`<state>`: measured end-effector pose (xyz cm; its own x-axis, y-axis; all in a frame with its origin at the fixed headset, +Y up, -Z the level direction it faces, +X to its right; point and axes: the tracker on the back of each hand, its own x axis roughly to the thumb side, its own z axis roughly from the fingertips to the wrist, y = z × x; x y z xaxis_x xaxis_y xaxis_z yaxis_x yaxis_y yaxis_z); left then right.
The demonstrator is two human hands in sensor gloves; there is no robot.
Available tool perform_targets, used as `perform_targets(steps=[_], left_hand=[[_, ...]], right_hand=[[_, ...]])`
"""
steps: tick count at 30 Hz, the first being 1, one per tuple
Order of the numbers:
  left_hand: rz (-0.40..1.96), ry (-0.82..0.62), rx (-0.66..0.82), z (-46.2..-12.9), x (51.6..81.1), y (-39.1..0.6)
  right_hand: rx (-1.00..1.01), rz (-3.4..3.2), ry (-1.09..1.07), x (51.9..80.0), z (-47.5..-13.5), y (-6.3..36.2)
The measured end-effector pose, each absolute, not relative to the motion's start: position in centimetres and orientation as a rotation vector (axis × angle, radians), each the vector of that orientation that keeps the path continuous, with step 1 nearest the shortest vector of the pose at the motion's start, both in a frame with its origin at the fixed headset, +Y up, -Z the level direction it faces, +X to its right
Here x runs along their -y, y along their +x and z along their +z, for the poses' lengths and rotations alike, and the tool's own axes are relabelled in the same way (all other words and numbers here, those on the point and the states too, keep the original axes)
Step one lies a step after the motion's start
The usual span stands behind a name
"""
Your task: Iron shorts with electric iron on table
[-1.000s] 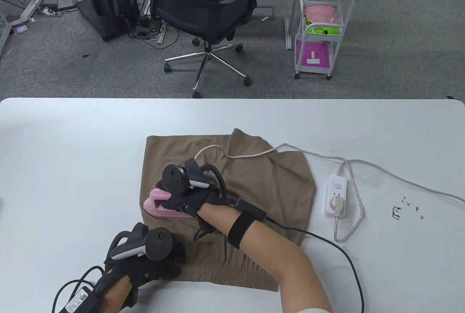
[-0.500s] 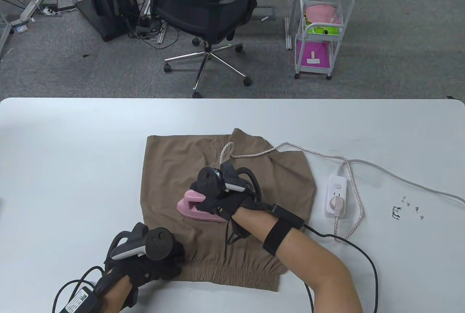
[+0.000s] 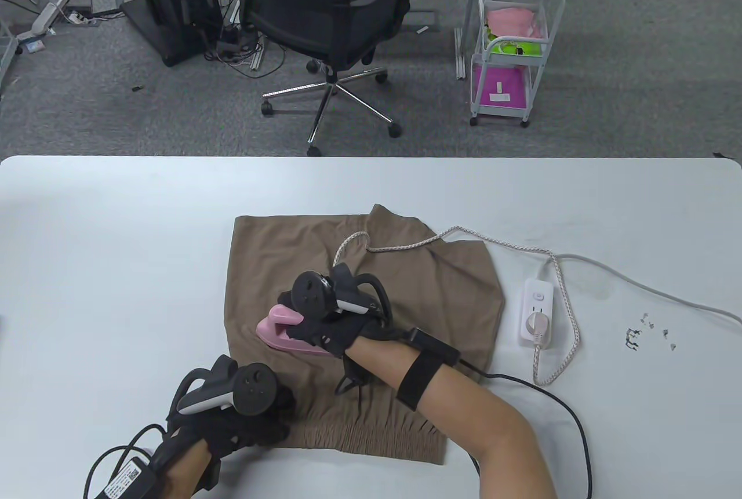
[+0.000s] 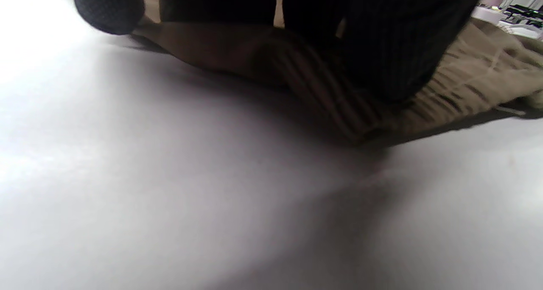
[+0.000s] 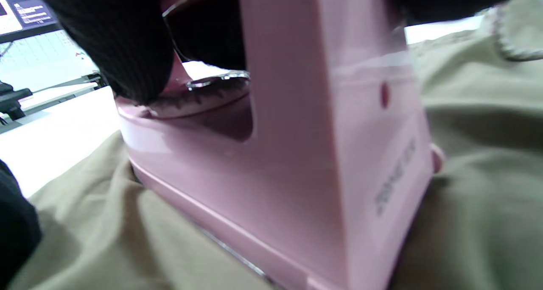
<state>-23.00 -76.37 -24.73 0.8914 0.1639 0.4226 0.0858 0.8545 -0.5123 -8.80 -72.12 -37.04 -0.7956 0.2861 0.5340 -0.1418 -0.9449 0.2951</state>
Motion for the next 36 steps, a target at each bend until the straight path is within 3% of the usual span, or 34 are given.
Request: perform_targets(steps=[11,16,36], left_hand=[[0.040,-0.547,0.477,-24.7,76.3,-23.0],[0.037,-0.546,0.475,-24.7,76.3,-22.9],[0.036,-0.547,0.481,-24.7,76.3,-22.9]], right_hand=[[-0.410,2.683,0.991,72.0,-35.5,-14.3],[-0.418,2.701,0.998,72.0,-35.0,-14.9],[-0.488,2.774,0.890,71.8,-34.4,-6.1]])
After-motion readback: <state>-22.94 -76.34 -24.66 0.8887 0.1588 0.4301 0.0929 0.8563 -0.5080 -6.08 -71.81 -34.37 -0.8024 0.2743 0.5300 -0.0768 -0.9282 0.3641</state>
